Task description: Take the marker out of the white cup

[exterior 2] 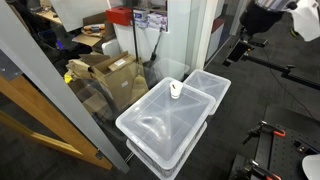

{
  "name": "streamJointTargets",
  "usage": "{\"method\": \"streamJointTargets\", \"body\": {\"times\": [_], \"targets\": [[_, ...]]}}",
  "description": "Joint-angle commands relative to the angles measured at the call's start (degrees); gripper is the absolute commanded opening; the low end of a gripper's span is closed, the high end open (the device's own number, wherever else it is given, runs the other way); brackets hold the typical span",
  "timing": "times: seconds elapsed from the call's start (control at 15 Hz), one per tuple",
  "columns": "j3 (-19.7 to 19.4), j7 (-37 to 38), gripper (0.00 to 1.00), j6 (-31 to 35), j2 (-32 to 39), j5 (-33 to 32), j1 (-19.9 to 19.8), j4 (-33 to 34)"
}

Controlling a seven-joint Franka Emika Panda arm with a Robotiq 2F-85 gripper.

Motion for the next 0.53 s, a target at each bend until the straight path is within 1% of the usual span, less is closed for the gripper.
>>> {"method": "streamJointTargets", "body": {"times": [0.0, 0.2, 0.47], "targets": [[-0.88, -0.06, 1.0, 8.56, 7.89, -0.74, -1.91, 3.26], [-1.36, 0.63, 1.0, 15.32, 13.27, -0.19, -3.25, 5.06], [-2.12, 0.93, 1.0, 21.79, 20.35, 0.36, -4.53, 8.46]]}}
